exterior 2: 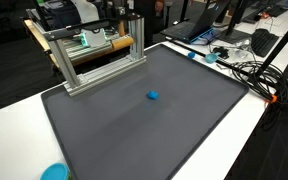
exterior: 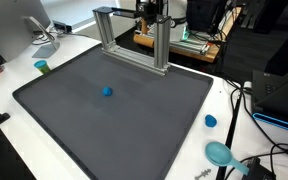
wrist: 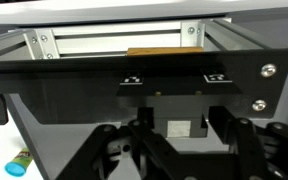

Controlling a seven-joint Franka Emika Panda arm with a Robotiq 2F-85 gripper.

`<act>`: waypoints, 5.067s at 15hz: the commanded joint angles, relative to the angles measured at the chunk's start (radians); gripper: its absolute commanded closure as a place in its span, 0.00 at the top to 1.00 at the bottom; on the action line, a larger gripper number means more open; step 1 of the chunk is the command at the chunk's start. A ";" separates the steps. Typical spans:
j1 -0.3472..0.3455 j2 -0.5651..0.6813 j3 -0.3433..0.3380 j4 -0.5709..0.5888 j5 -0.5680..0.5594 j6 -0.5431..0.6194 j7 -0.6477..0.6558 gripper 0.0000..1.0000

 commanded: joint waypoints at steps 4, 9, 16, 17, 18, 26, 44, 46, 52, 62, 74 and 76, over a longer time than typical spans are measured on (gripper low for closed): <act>0.027 0.003 -0.029 -0.025 0.025 -0.010 -0.036 0.52; 0.047 -0.003 -0.056 -0.035 0.029 -0.042 -0.111 0.63; 0.047 0.011 -0.074 -0.037 0.033 -0.030 -0.135 0.30; 0.050 0.018 -0.074 -0.026 0.037 -0.033 -0.134 0.27; 0.053 0.038 -0.071 -0.001 0.041 -0.043 -0.130 0.26; 0.065 0.014 -0.068 0.080 0.057 -0.071 -0.125 0.22; 0.052 0.655 0.029 0.785 -0.079 -0.262 0.122 0.47; 0.052 0.680 0.026 0.811 -0.078 -0.272 0.128 0.22; 0.010 0.885 -0.052 0.932 0.040 -0.162 0.080 0.22; 0.007 0.963 -0.100 0.901 0.016 -0.019 0.071 0.22; -0.018 0.839 -0.114 0.575 0.049 0.290 0.000 0.22; -0.012 0.903 -0.121 0.633 0.027 0.265 0.028 0.47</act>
